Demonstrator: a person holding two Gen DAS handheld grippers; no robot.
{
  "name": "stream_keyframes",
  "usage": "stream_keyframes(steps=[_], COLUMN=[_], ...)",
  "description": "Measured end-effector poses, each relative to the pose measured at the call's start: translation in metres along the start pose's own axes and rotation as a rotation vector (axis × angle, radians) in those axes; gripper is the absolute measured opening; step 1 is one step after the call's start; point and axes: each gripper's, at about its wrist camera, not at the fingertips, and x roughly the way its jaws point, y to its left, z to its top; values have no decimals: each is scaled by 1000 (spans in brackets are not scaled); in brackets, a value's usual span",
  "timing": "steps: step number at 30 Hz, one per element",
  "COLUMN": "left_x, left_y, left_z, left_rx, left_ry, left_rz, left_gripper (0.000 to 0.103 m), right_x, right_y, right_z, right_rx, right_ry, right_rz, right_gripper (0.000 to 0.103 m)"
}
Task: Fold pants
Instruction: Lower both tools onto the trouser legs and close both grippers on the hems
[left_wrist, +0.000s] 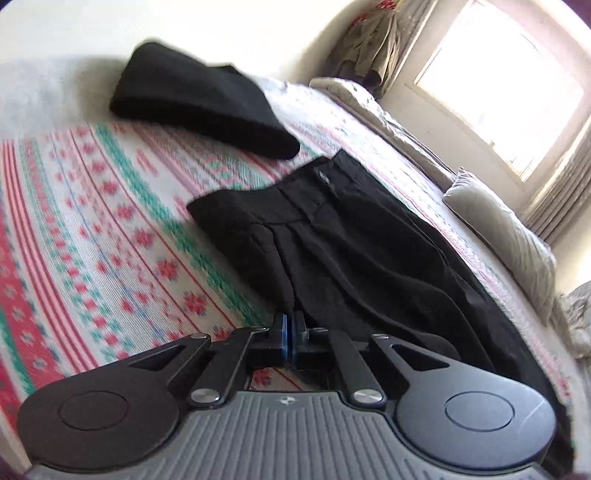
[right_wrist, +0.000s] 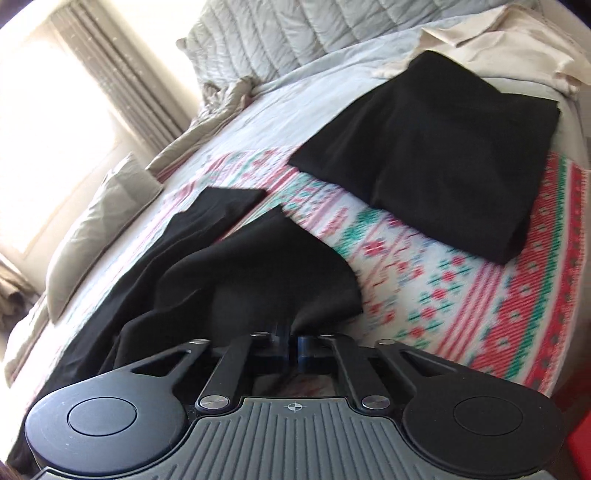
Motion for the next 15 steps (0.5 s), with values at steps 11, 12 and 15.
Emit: stream_keyframes(steps=[11, 12, 15], left_x=[-31, -34, -42], left_y=[8, 10, 20], left_z=[26, 28, 35], left_rx=[110, 106, 86], left_ry=[-26, -19, 12], left_rz=[59, 54, 39], left_gripper=[12, 12, 12], right_x=[-22, -23, -26], right_y=[-20, -19, -21], right_z=[27, 28, 30], right_rx=[-22, -41, -54], right_ry=[-62, -65, -50], right_rz=[-3, -7, -10], right_gripper=[1, 1, 1])
